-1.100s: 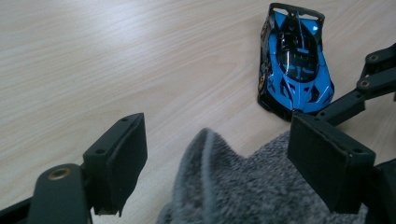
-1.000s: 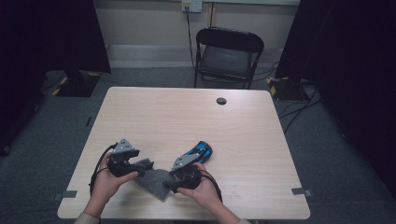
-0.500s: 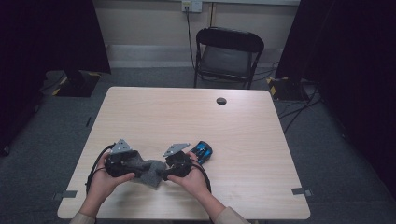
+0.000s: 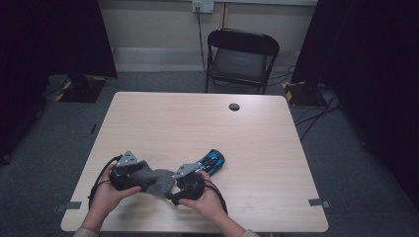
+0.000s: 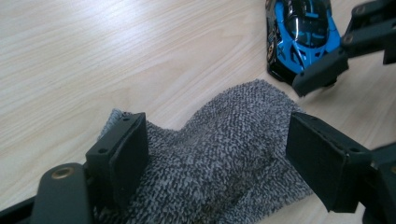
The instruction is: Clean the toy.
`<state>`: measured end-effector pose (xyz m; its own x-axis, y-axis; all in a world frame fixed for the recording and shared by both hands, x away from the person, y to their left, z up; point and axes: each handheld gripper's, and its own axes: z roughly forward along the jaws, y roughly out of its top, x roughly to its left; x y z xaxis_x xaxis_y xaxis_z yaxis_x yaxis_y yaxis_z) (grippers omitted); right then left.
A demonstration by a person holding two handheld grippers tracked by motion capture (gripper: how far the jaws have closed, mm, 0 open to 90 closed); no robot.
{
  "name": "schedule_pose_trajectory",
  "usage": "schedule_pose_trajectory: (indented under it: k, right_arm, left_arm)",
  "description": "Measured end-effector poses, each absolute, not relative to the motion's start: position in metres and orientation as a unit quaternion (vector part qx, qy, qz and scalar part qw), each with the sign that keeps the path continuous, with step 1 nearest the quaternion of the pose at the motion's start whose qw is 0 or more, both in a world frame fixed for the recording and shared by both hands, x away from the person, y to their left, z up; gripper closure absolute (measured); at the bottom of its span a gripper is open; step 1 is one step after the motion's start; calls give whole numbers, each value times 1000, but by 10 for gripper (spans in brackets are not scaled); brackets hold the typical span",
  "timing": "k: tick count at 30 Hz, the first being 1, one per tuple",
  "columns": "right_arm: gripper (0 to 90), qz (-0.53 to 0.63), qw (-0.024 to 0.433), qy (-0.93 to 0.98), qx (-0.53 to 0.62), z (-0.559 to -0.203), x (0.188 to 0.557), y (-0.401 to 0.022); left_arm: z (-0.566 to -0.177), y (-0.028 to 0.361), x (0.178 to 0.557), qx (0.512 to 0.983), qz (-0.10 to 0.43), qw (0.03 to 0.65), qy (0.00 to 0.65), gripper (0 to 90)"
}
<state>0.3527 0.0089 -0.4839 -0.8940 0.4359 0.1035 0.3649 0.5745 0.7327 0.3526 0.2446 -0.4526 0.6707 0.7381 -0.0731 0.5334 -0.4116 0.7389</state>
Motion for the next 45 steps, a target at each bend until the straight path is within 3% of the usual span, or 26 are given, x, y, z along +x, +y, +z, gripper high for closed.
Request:
schedule_pose_trajectory:
  k: [16,25,32,40,45]
  right_arm:
    - [316,416,72,869,258,-474,385,-11]
    - [319,400,123,856,303,-452,408,-64]
    - [340,378,144,841,361,-456,428,-111]
    - [426,367,133,834,390,-470,436,-132]
    - [535,383,105,824,404,-473,436,-134]
  left_arm:
    - [-455,244,354,830,130,392,376,201]
    - [-440,220,352,837,132,406,341,202]
    - [-442,179,354,843,104,421,318,202]
    - [-465,134,357,864,88,393,302,202]
    - [-475,123,360,866,89,384,307,202]
